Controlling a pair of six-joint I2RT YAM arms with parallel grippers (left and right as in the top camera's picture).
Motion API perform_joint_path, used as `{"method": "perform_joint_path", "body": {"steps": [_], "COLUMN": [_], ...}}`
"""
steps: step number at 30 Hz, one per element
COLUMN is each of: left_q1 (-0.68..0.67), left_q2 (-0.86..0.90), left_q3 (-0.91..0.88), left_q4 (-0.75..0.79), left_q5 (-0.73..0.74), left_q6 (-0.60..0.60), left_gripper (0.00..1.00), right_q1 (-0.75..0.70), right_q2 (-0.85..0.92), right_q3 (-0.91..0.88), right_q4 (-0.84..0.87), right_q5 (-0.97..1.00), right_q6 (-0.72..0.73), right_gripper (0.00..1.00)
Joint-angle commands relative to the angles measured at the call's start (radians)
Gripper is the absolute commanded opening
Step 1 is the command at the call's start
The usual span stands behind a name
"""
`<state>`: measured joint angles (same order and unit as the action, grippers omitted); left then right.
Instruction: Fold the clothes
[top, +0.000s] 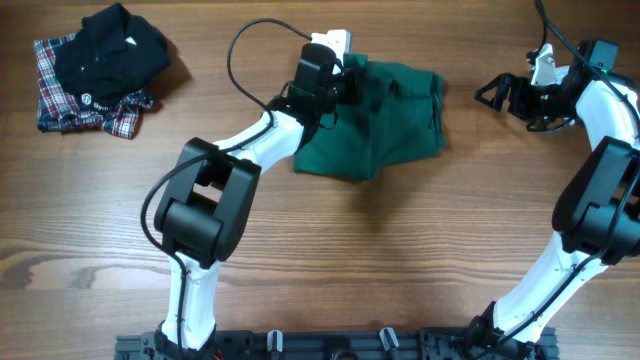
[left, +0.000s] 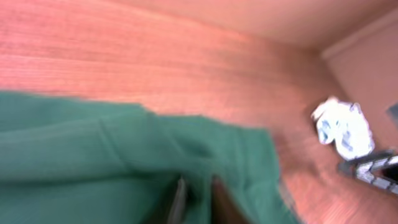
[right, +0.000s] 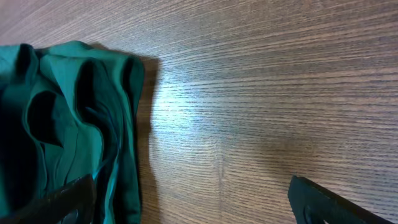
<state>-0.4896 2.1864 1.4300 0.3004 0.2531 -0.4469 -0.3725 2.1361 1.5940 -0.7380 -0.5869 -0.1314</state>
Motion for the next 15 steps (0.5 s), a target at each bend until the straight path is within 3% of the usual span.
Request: {"method": "perform_joint_path", "body": {"steps": [1,2,4,5,12,15], "left_q1": [-0.032,-0.037,-0.041,-0.04,0.003,0.024], "left_q2": [0.041,0.041,0.041,0.041,-0.029,-0.114], "left_q3": [0.007,0.007,0.007,0.007,0.007,0.007], "left_q4": [0.039,0.04,0.039,0.039,-0.006,-0.059], "left_q5": [-0.03,-0.048,-0.089,-0.107,-0.105,-0.106], "left_q6": [-0.013,-0.012,-0.005,-0.003,0.003,0.09], "left_gripper": [0.41,0.53,0.62,0.75,0.86,0.89], "right_q1": [0.003,0.003,0.003,0.003,0.003,0.003], "right_q2": [0.019,0.019,0.019,0.019,0.018,0.018], "right_q3": [0.016,0.016,0.016,0.016,0.016,0.016], "right_q4": [0.0,-0.002,-0.007,-0.012,-0.061,-0.071], "right_q5": [-0.016,-0.016,-0.016,-0.016,0.026,0.047], "right_q6": [0.003,0.003,0.003,0.004,0.026,0.023], "right_gripper": [1.0,1.0,1.0,1.0,1.0,1.0]}}
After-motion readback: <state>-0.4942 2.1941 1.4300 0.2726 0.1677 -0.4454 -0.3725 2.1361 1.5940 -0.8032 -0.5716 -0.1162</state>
